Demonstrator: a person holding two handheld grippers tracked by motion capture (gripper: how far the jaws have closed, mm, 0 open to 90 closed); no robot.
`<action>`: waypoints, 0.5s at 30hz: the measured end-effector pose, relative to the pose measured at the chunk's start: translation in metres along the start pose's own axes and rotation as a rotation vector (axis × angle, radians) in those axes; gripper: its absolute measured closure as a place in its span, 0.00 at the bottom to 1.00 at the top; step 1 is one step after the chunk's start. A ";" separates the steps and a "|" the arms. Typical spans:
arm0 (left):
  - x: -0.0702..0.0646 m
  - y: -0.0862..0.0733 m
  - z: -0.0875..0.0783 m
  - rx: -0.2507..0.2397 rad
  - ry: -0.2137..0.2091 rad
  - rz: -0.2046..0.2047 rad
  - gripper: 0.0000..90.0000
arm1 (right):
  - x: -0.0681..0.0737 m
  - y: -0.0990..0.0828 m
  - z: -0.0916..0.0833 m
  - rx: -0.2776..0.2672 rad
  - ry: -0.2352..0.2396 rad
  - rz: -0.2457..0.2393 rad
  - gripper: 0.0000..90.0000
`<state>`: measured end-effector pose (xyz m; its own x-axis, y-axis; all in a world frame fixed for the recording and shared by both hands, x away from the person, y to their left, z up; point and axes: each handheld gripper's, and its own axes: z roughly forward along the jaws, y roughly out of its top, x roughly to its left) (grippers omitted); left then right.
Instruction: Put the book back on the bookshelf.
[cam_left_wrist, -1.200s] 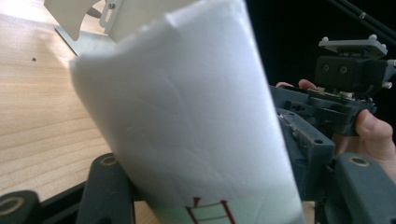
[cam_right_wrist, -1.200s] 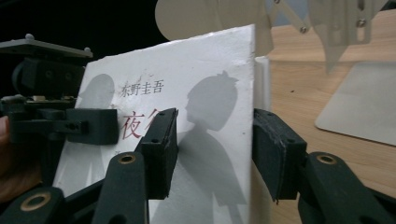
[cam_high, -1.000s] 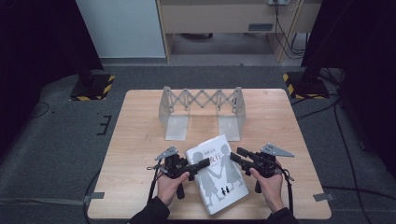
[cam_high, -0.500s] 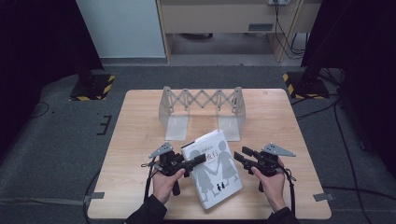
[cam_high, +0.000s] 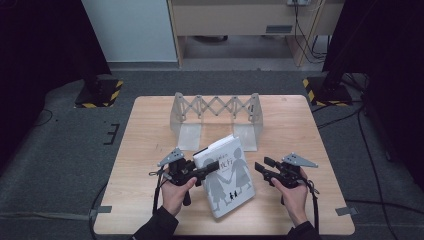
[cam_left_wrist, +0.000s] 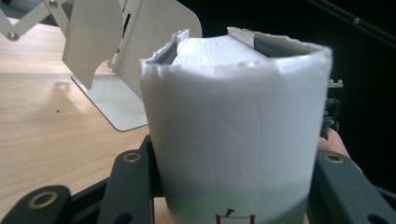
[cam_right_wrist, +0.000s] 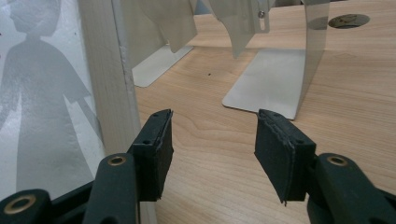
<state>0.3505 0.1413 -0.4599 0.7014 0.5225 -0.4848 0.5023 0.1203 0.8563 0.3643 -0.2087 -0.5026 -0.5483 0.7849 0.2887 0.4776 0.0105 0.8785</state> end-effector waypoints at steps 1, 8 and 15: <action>0.000 0.001 0.000 -0.001 -0.002 0.004 0.56 | -0.001 0.000 0.000 0.001 -0.004 -0.001 0.52; -0.001 0.005 -0.002 0.001 -0.002 0.038 0.57 | -0.006 0.000 -0.002 0.001 -0.039 -0.007 0.51; -0.004 0.012 -0.009 -0.013 0.022 0.070 0.57 | -0.010 -0.001 -0.003 0.014 -0.055 -0.006 0.50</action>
<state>0.3491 0.1484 -0.4456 0.7231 0.5486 -0.4196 0.4456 0.0936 0.8903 0.3673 -0.2179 -0.5048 -0.5130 0.8174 0.2622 0.4841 0.0232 0.8747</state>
